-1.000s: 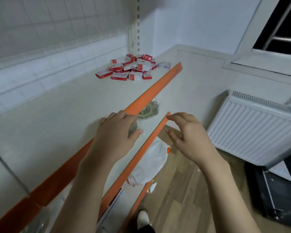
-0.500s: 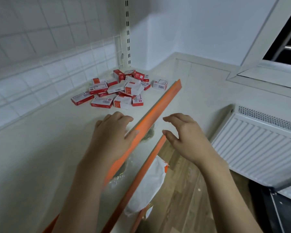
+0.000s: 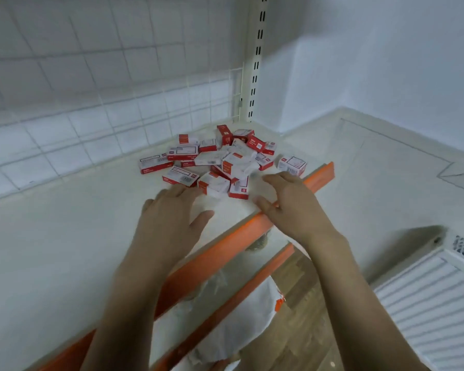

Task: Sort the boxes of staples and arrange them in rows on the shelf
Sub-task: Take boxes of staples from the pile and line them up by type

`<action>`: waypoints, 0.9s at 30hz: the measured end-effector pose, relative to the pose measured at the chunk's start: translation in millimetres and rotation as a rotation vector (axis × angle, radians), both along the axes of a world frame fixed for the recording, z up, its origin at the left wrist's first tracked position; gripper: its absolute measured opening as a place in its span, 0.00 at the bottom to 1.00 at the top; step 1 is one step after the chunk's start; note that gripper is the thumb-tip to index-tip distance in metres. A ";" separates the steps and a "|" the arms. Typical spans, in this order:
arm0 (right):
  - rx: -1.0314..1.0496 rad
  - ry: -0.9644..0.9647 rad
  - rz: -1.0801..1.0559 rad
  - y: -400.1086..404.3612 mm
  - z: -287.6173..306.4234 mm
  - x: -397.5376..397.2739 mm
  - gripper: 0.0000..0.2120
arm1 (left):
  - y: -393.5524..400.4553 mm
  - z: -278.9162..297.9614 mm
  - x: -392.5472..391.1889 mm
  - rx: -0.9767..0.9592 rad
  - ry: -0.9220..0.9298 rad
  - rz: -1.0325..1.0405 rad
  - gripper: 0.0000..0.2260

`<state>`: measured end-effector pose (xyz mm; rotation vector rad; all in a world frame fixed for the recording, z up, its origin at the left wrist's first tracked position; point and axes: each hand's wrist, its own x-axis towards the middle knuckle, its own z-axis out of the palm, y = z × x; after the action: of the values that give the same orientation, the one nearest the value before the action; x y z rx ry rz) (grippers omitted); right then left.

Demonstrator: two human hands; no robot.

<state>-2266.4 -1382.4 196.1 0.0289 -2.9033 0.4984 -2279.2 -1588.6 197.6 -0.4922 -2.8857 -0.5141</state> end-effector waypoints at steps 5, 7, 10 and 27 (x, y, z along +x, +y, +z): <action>0.035 -0.030 0.042 -3.5 9.6 -49.5 0.32 | -11.9 -6.2 4.4 0.034 -0.009 0.099 0.21; 0.059 -0.018 0.059 -6.1 10.3 -65.8 0.33 | -16.7 -10.8 7.2 0.028 -0.016 0.139 0.21; 0.088 -0.041 0.051 -10.7 10.3 -82.5 0.35 | -19.5 -16.8 8.8 0.023 -0.020 0.180 0.22; -0.041 0.073 0.102 26.1 6.4 -38.5 0.24 | 34.2 -15.6 -67.6 -0.107 -0.024 0.014 0.30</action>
<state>-2304.9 -1356.3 202.5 0.1868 -2.8302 0.5615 -2346.8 -1554.4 182.1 -0.4838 -2.9492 -0.3667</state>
